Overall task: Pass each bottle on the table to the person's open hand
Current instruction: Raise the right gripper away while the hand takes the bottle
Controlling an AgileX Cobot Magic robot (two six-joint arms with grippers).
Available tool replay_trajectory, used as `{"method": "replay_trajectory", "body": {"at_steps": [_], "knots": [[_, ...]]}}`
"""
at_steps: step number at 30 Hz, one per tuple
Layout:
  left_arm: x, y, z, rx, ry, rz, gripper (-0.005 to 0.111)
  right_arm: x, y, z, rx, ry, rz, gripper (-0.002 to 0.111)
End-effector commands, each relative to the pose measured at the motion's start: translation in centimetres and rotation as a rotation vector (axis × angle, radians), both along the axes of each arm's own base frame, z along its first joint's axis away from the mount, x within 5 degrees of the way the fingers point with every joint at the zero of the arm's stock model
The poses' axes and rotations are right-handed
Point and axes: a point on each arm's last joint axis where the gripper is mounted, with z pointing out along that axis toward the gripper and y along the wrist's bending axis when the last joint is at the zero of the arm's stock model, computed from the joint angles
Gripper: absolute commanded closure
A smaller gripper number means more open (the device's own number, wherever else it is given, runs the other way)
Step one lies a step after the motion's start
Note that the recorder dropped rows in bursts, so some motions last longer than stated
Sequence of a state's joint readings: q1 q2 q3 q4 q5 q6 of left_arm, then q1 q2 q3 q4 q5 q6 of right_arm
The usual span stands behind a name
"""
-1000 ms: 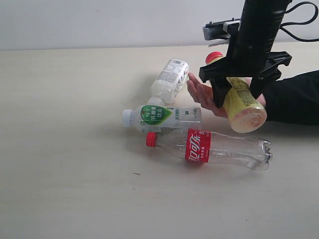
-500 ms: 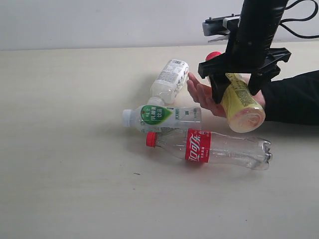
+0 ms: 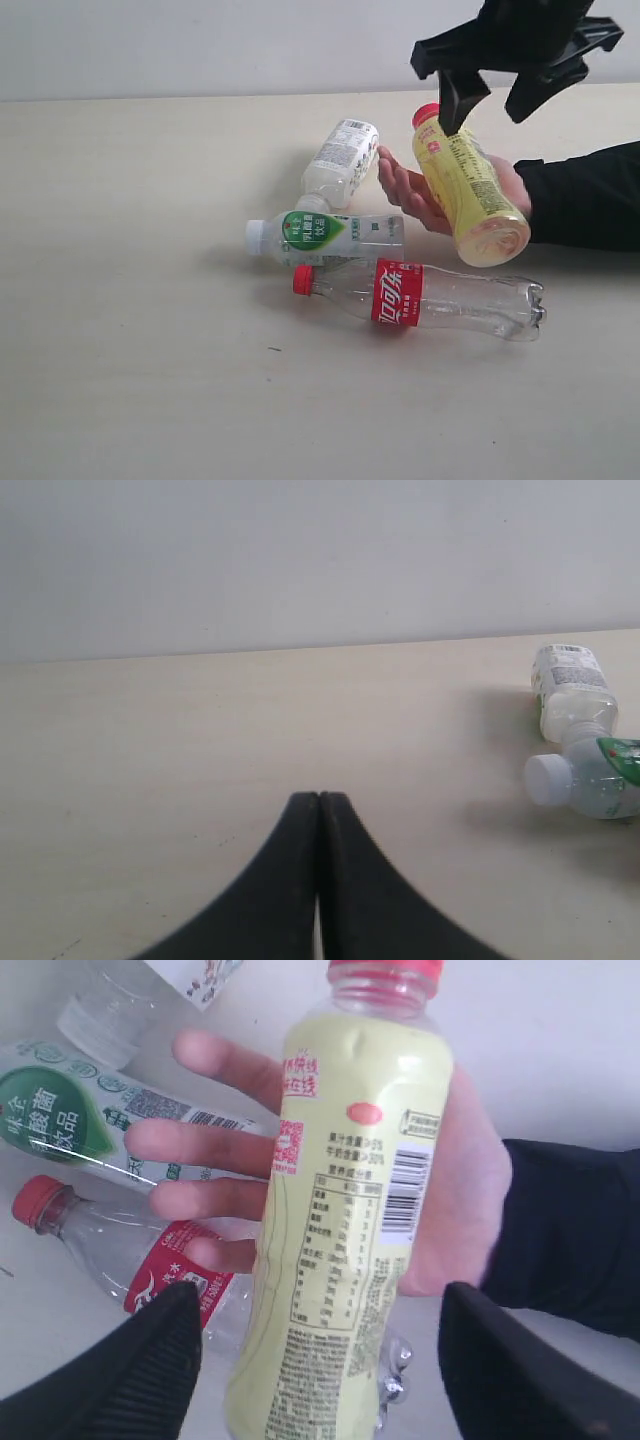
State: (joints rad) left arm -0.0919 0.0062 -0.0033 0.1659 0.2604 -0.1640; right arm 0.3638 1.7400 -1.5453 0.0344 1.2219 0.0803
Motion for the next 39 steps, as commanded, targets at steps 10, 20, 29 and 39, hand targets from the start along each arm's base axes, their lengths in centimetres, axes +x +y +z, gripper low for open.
{"method": "replay_trajectory", "body": {"at_steps": [10,20,29,39], "knots": [[0.0,0.0,0.0,0.005,-0.009,0.001,0.107,-11.9,-4.5,5.1,0.067,-0.286,0.131,0.052],[0.0,0.0,0.0,0.005,-0.009,0.001,0.107,-23.7,-7.9,3.5,0.253,-0.505,0.127,0.069],[0.0,0.0,0.0,0.005,-0.009,0.001,0.107,-31.8,-12.0,3.6,0.312,-1.11,0.105,0.108],[0.0,0.0,0.0,0.005,-0.009,0.001,0.107,-33.0,-13.1,0.6,0.218,-1.192,0.112,0.108]]}}
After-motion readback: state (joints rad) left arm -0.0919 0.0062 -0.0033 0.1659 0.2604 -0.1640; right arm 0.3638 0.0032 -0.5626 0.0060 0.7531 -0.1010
